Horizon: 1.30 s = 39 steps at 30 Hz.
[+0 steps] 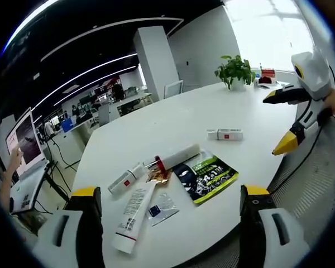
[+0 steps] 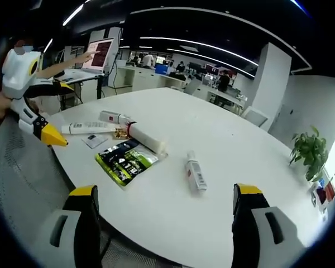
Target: Arrange the skincare products in the storage area until every visible bottle or jar stands upright without overlapping.
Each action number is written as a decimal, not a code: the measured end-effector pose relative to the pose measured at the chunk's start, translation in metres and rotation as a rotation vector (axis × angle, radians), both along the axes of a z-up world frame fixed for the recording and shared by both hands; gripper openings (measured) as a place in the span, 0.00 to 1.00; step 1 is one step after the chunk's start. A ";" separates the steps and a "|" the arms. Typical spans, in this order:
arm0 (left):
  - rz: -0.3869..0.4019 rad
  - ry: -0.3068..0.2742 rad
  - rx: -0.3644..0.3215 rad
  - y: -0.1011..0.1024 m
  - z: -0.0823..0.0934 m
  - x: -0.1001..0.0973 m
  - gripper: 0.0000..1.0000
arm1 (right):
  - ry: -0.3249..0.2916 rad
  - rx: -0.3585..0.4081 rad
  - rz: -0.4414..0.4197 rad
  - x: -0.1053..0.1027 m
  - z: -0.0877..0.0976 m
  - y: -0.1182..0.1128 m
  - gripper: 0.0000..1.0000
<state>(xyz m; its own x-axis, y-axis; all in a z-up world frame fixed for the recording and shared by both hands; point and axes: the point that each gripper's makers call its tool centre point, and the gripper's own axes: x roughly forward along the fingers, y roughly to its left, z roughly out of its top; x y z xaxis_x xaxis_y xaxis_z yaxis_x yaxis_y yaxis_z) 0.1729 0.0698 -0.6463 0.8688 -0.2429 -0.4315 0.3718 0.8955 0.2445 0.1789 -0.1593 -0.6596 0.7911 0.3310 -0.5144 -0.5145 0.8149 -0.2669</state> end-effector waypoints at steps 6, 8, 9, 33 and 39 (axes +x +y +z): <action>0.003 -0.006 0.008 0.000 0.001 0.000 0.97 | 0.009 -0.006 0.012 -0.001 -0.001 0.002 1.00; 0.002 -0.005 0.010 0.000 0.001 0.000 0.98 | 0.013 -0.010 0.015 -0.001 -0.002 0.002 1.00; 0.004 -0.006 0.011 0.001 0.001 0.000 0.98 | 0.013 -0.009 0.015 -0.001 -0.002 0.002 1.00; 0.010 -0.007 0.025 0.002 0.000 0.001 0.98 | 0.006 -0.014 0.015 -0.001 -0.002 0.002 1.00; 0.010 -0.006 0.024 0.002 0.000 0.001 0.98 | 0.007 -0.016 0.016 -0.001 -0.002 0.002 1.00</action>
<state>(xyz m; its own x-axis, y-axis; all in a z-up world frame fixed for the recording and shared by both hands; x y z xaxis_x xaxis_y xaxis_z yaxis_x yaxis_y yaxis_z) 0.1736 0.0715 -0.6463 0.8737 -0.2238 -0.4319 0.3611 0.8932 0.2678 0.1776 -0.1572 -0.6613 0.7823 0.3354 -0.5249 -0.5292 0.8024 -0.2759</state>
